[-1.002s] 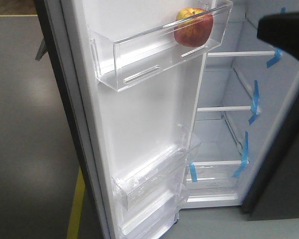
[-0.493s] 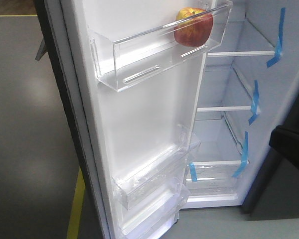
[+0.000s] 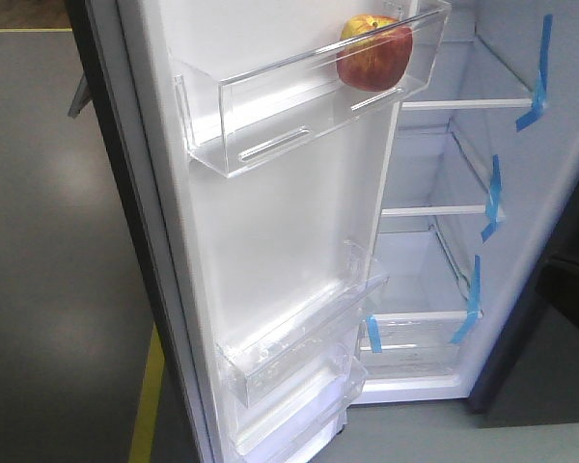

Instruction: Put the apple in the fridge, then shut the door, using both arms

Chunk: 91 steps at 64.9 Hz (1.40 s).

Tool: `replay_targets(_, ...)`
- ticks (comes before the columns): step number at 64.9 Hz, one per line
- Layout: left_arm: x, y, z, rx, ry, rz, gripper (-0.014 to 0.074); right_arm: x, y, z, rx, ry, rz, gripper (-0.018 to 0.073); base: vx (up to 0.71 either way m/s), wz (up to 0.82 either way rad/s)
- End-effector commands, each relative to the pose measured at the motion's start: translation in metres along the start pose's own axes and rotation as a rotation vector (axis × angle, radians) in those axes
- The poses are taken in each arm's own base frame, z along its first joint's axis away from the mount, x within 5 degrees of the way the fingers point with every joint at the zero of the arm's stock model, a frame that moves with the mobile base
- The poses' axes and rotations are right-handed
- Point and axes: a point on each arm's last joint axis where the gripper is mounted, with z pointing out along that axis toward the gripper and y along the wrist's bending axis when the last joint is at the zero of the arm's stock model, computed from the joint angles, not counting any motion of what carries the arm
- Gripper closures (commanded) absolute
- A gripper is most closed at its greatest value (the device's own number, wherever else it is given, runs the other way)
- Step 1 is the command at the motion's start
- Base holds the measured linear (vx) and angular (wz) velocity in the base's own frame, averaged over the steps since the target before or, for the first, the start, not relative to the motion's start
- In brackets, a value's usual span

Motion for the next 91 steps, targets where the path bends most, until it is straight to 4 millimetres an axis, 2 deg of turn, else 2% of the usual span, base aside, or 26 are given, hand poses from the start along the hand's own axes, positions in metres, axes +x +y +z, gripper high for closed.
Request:
replay_targets(1,-0.01,-0.031,0.02,0.082,-0.025,0.032,0.0602,-0.013,0.0,-0.002,0.008,-0.076,0.033,0.0561,0.0,0.0)
replay_targets(9,-0.013,-0.046,0.053,0.065,-0.012,0.052,0.0602,-0.014,-0.001,-0.002,0.011,-0.087,0.041,0.0561,0.0,0.0)
replay_targets(16,-0.013,-0.052,0.084,0.034,0.0,0.043,0.0602,-0.014,-0.001,-0.002,0.012,-0.09,0.044,0.0561,0.0,0.0)
replay_targets(23,-0.009,-0.049,0.119,-0.013,0.019,-0.047,0.0602,-0.014,-0.001,-0.002,0.011,-0.09,0.044,0.0561,0.0,0.0)
replay_targets(32,-0.003,-0.046,0.159,-0.011,0.041,-0.079,0.0602,-0.014,-0.001,-0.002,0.012,-0.09,0.044,0.0561,0.0,0.0)
replay_targets(41,0.012,-0.038,0.198,0.045,0.117,-0.134,0.0602,-0.014,-0.001,-0.002,0.013,-0.09,0.044,0.0561,0.0,0.0)
replay_targets(48,0.031,-0.03,0.225,0.137,0.244,-0.199,0.0602,-0.014,-0.001,-0.002,0.013,-0.09,0.044,0.056,0.0,0.0)
replay_targets(59,0.065,-0.004,0.271,0.149,0.474,-0.249,0.0585,-0.014,-0.001,-0.002,0.014,-0.091,0.044,0.0543,0.0,0.0)
replay_targets(65,0.076,0.009,0.292,0.132,0.523,-0.255,0.0549,-0.014,-0.001,-0.002,0.014,-0.091,0.044,0.0507,0.0,0.0)
replay_targets(71,0.084,0.024,0.31,0.116,0.536,-0.254,0.0474,-0.014,-0.001,-0.002,0.015,-0.092,0.044,0.0442,0.0,0.0)
replay_targets(83,0.094,0.045,0.332,0.109,0.55,-0.269,0.0279,-0.015,-0.002,-0.002,0.03,-0.101,0.044,0.0252,0.0,0.0)
replay_targets(91,0.103,0.057,0.34,0.108,0.596,-0.332,0.0188,-0.019,-0.006,-0.003,0.063,-0.147,0.072,0.013,0.0,0.0)
